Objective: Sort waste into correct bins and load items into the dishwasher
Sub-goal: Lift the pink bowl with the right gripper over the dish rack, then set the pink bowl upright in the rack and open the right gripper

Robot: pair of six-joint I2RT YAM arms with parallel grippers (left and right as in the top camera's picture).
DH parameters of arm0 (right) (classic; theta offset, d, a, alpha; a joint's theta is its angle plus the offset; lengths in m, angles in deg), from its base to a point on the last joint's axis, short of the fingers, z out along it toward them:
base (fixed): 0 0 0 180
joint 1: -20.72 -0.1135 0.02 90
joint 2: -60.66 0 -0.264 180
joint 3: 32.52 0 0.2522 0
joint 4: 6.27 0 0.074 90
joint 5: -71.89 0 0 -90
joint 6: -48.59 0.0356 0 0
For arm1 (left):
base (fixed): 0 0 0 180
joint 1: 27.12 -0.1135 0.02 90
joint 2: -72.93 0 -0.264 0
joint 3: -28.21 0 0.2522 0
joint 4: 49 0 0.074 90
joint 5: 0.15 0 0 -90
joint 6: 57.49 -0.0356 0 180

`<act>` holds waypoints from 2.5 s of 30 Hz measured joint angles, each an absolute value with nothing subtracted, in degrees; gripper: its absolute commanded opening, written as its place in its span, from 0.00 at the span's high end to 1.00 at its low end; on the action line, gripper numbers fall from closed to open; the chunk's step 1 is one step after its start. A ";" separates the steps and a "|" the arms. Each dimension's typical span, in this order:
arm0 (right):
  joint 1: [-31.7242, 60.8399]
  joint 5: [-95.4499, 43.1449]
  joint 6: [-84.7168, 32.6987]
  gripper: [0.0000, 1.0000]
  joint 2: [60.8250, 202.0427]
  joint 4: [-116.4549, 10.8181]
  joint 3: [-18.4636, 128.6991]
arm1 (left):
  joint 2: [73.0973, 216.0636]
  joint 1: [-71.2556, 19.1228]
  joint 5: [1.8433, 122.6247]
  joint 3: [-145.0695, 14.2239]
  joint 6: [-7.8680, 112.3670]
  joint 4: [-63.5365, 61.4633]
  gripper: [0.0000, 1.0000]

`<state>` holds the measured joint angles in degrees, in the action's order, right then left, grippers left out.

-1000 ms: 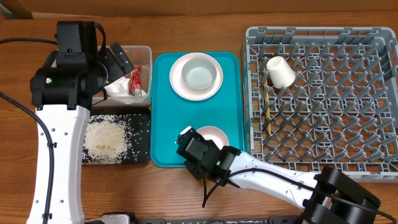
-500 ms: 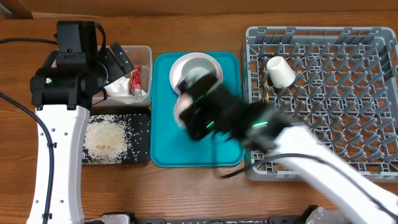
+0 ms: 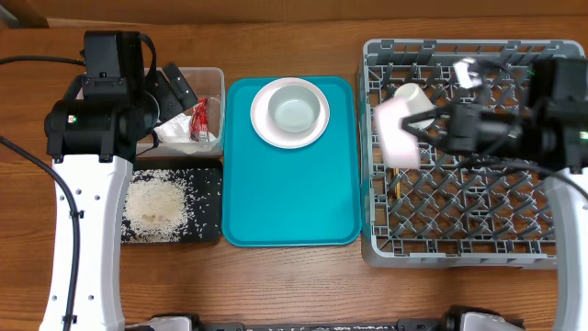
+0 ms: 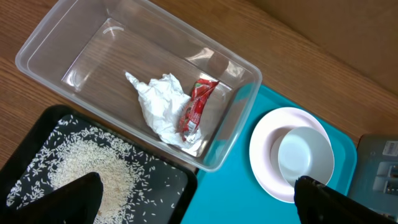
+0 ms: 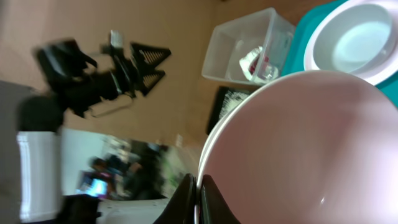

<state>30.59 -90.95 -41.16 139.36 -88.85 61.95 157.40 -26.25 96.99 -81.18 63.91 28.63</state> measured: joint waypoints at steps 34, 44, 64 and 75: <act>45.39 -97.70 -52.78 0.90 149.28 -78.42 33.58 | 157.40 -26.25 96.99 -81.18 63.91 28.63 0.00; 50.37 -85.24 -53.31 0.57 149.35 -83.93 33.51 | 157.40 -26.25 96.99 -81.18 63.91 28.66 0.00; 54.41 -68.72 -54.73 0.48 149.35 -105.29 58.01 | 157.40 -26.25 96.99 -81.18 63.91 28.66 0.00; 44.36 -65.35 -54.47 0.48 146.53 -106.23 62.30 | 157.40 -26.25 96.99 -81.18 63.89 28.63 0.00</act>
